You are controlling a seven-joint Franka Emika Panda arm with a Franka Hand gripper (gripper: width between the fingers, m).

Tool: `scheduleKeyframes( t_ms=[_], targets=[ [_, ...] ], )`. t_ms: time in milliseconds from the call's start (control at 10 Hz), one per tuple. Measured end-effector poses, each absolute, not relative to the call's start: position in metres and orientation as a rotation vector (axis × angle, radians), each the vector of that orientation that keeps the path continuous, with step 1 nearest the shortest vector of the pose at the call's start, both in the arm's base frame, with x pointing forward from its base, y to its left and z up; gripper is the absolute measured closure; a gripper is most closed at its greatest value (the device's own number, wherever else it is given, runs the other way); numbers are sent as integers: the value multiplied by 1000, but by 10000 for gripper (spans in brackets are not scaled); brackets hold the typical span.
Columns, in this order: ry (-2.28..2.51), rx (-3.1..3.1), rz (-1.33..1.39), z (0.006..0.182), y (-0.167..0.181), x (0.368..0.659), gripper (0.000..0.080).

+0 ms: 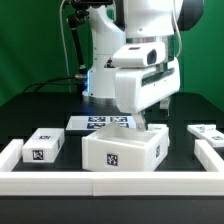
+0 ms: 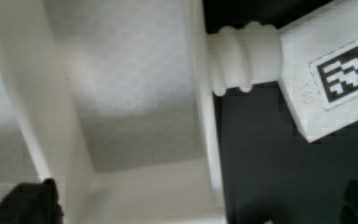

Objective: Assemble cabinet

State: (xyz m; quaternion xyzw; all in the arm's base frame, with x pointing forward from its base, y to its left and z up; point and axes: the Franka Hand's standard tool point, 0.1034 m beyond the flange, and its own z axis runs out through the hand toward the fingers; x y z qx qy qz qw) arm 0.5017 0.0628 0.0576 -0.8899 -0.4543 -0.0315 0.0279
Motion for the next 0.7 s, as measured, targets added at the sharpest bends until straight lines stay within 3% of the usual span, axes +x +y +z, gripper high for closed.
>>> scheduleKeyframes(
  t_ms=[700],
  targets=[
    [-1388,-2741,-79,25,68,489,1]
  ],
)
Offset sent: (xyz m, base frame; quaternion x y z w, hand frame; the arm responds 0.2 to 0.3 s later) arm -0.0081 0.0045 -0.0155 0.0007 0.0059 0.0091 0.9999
